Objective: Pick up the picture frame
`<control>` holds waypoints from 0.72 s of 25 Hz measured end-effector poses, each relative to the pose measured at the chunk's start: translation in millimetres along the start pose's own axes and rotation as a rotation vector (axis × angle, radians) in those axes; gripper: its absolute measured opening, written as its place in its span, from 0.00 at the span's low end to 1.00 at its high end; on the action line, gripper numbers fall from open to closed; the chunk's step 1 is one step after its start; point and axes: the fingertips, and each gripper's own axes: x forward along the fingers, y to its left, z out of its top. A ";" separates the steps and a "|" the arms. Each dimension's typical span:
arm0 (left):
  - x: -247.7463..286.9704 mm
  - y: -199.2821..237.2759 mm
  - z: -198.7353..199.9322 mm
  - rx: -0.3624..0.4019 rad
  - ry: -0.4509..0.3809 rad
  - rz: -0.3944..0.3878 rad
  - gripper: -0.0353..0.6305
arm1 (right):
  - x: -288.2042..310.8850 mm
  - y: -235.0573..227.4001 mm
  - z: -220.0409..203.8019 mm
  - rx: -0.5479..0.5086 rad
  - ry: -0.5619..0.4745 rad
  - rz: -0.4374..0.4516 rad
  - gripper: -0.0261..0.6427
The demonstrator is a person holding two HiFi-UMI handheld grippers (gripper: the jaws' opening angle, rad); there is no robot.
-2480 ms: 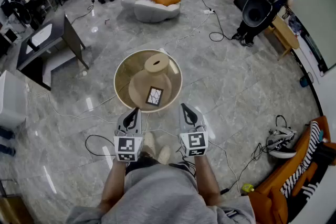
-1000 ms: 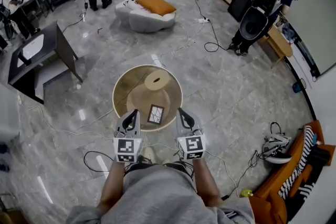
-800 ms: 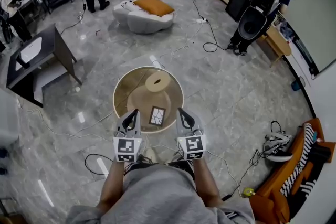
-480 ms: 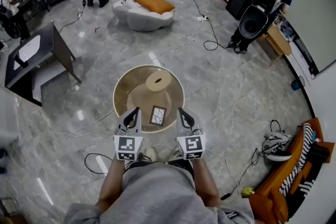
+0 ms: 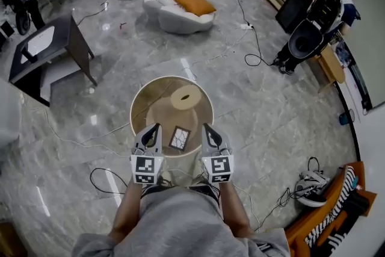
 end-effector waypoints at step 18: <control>95.5 55.5 -85.7 -0.148 0.200 0.254 0.08 | 158.2 -13.1 -94.5 0.007 0.197 0.355 0.04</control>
